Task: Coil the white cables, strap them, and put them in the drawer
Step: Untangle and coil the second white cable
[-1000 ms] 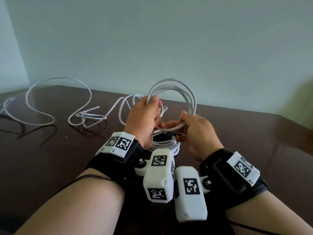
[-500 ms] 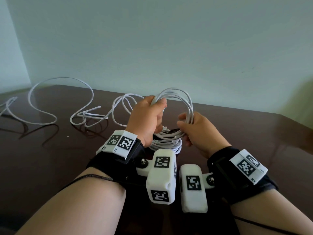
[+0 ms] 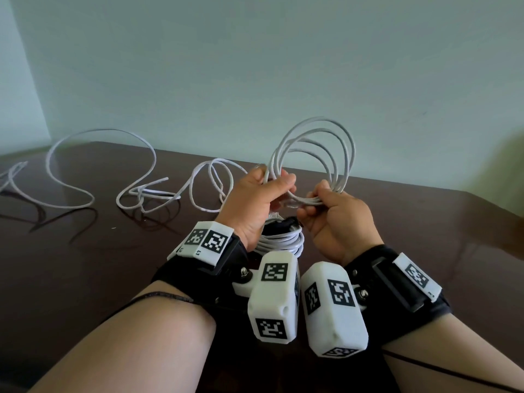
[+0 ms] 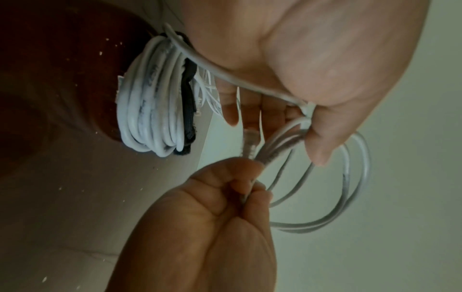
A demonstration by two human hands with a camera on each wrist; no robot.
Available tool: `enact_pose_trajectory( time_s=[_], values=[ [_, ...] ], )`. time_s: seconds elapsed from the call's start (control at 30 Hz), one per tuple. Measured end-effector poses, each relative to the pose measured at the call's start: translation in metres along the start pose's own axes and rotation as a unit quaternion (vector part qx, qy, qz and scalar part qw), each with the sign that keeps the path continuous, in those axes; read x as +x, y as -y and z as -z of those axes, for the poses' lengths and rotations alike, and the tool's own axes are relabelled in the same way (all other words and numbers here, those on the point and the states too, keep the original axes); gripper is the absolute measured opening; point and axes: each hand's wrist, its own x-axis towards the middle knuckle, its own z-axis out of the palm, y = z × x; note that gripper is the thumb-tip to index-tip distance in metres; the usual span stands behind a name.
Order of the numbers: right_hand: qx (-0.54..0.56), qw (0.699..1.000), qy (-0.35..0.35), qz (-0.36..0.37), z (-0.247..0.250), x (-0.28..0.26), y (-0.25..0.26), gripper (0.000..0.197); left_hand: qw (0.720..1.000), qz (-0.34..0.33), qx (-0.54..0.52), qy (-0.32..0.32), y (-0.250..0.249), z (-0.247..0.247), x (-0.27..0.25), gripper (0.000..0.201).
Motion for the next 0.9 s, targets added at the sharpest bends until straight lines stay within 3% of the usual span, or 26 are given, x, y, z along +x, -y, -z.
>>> enact_pose_trajectory(
  time_s=[0.47,0.67,0.8,0.9],
  values=[
    [-0.106,0.981,0.117,-0.118,-0.005,-0.008,-0.013,0.03,0.994,-0.036,-0.086,-0.064,-0.005,0.004,0.001,0.024],
    [-0.243,0.968,0.053,-0.044,0.004,0.0,-0.006,0.019,0.998,-0.031,-0.036,-0.047,-0.008,0.007,0.001,0.023],
    [-0.249,0.962,0.104,-0.04,0.006,-0.003,-0.003,0.016,0.996,-0.035,-0.075,-0.028,-0.011,0.007,0.0,0.024],
    [-0.198,0.967,0.152,-0.056,0.003,-0.006,-0.005,0.019,0.99,-0.039,-0.127,-0.053,-0.015,0.008,0.001,0.023]
  ],
)
